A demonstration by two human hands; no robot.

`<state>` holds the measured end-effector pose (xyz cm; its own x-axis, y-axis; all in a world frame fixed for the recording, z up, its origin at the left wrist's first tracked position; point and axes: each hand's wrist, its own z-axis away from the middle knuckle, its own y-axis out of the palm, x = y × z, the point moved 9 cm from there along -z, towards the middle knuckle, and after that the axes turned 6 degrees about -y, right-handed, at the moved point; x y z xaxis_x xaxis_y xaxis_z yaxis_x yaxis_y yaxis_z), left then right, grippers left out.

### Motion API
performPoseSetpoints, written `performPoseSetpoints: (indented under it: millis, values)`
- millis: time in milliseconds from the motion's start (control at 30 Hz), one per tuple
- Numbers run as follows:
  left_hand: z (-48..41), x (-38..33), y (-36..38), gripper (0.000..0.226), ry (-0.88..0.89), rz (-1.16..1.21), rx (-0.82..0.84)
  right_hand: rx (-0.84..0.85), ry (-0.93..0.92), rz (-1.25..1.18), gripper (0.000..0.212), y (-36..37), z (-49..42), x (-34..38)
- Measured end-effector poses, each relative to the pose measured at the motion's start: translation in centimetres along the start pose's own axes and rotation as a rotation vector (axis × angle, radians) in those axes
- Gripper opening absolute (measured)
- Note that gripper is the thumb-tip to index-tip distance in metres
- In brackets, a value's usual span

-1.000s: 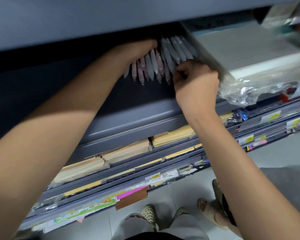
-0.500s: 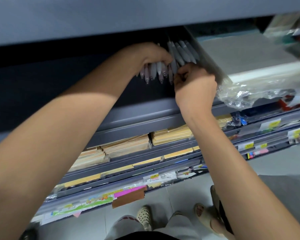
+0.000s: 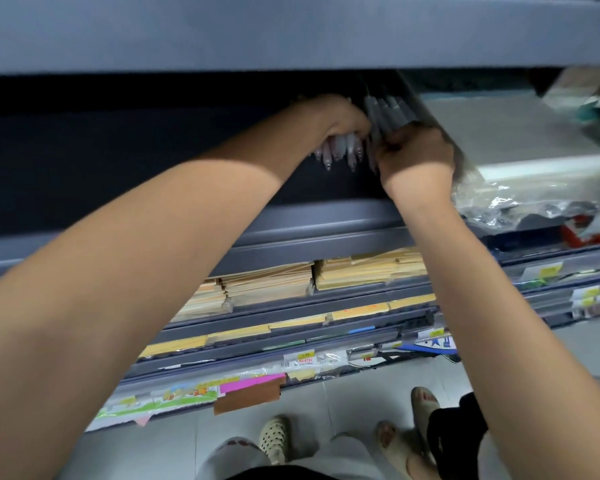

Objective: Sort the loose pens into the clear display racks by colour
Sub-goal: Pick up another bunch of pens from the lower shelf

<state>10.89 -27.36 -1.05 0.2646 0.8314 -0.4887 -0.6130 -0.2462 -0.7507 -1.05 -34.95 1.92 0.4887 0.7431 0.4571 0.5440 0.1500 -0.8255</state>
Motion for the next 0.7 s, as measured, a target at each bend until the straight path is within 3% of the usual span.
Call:
performPoseSetpoints:
  millis: [100, 233, 400, 500, 567, 633, 700]
  values:
    - [0.3, 0.6, -0.4, 0.031, -0.004, 0.021, -0.039, 0.003, 0.008, 0.001, 0.035, -0.1, 0.2, 0.1]
    - [1.3, -0.2, 0.6, 0.053, -0.033, -0.045, 0.058, -0.021, 0.010, -0.016, 0.038, -0.3, 0.5, 0.1]
    - [0.7, 0.2, -0.4, 0.035, -0.003, 0.075, -0.042, -0.104, 0.007, -0.094, 0.036, -0.8, 1.3, -0.1]
    - [0.2, 1.6, -1.1, 0.060, -0.043, 0.083, -0.243, -0.140, 0.031, -0.199, 0.033, -1.0, 1.8, -0.4]
    - [0.1, 1.9, -1.0, 0.073, -0.090, 0.049, -0.255, -0.175, 0.054, -0.247, 0.030, -1.3, 2.2, -0.6]
    - [0.2, 1.6, -0.6, 0.072, -0.095, 0.046, -0.172, -0.201, 0.059, -0.289, 0.026, -1.4, 2.4, -0.9]
    - [0.5, 0.9, -0.8, 0.056, -0.037, 0.053, -0.159, -0.207, 0.056, -0.313, 0.027, -1.5, 2.4, -0.9]
